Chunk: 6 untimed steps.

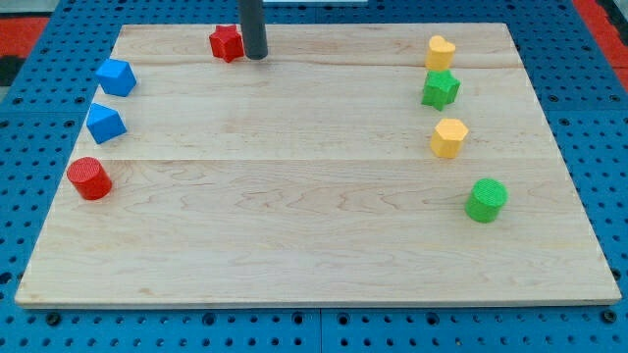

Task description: Push the red star towards the top left

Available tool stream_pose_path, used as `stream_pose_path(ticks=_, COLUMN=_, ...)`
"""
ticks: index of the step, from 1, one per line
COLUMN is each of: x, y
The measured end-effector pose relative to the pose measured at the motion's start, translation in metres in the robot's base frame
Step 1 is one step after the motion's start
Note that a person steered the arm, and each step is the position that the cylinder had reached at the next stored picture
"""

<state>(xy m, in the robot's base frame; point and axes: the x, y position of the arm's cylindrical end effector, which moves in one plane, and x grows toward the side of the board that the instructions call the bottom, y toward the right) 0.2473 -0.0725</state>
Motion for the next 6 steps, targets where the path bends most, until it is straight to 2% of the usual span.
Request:
stream_pose_path(ticks=2, x=-0.025, y=0.0)
stream_pose_path(ticks=6, x=-0.028, y=-0.078)
